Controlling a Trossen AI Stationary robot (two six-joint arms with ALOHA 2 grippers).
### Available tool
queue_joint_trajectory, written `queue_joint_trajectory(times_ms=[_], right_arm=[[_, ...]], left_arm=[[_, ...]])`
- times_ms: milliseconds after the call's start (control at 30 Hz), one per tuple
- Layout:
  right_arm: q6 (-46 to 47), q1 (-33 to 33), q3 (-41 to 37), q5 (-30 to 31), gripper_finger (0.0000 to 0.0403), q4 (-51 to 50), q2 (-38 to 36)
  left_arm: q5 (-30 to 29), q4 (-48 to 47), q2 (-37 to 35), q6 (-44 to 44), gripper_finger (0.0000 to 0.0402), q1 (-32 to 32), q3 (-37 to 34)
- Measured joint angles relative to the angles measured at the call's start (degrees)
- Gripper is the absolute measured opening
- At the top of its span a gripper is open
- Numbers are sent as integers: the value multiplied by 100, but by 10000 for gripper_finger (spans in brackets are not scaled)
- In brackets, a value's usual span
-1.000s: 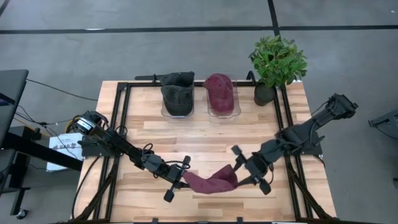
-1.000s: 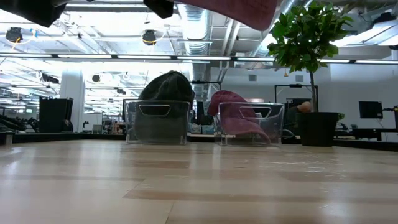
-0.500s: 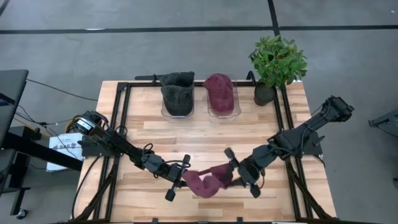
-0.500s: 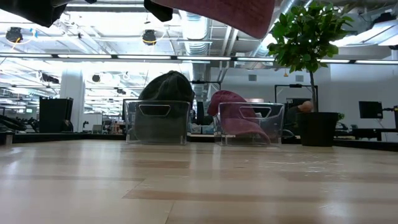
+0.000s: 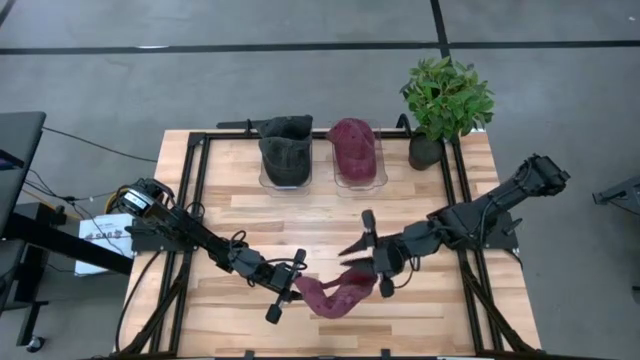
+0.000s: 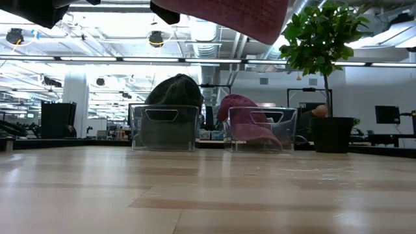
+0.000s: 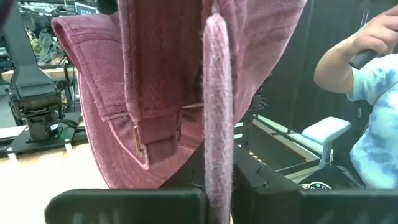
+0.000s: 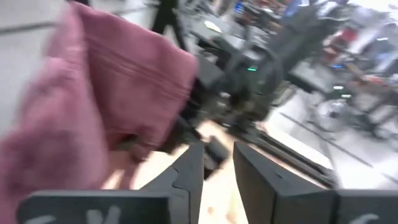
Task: Pick & Place hat
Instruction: Put the red cap into the right transparent bin
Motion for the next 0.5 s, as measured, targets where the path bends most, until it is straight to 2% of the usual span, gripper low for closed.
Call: queue_joint_trajectory(times_ms=[167, 300, 500], right_arm=[[-423, -64, 0, 786, 39, 203, 0], [-1227, -145, 0, 1356, 5, 397, -68], [-1927, -420, 2, 1418, 5, 911, -321]], left_arm=[[2, -11, 0, -11, 21, 0, 0], [10, -92, 0, -14, 21, 0, 0], [45, -170, 0, -29, 21, 0, 0]])
